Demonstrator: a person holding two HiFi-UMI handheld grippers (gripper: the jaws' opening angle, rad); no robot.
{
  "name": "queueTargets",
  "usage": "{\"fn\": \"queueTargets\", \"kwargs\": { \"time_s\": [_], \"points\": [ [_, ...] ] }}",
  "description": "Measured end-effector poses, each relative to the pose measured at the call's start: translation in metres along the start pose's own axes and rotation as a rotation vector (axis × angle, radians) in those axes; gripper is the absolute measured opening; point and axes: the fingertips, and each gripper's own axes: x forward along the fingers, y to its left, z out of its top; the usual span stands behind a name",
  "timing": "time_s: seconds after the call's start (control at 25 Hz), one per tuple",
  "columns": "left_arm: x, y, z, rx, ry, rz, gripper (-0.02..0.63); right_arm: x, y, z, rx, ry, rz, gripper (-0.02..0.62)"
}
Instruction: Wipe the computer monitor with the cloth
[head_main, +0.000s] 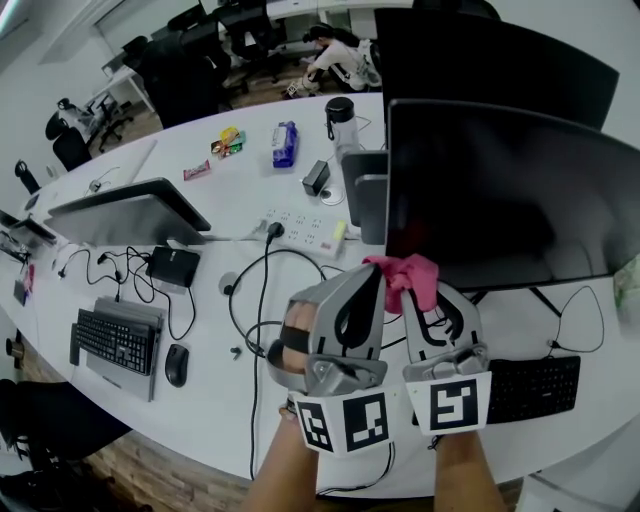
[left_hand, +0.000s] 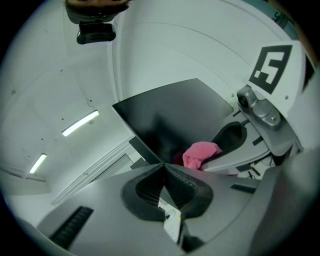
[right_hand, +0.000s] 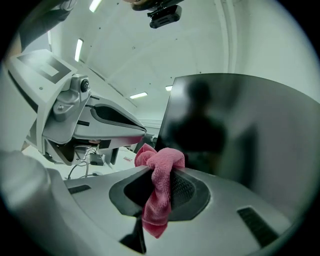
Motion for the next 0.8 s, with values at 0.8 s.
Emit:
{"fn": "queueTargets", "kwargs": {
  "time_s": [0.8],
  "points": [
    [0.001, 0.064, 0.048, 0.029, -0.077, 0.107, 0.006, 0.0, -0.042, 0.102, -0.051, -0.131, -0.073, 0.064]
  ]
}}
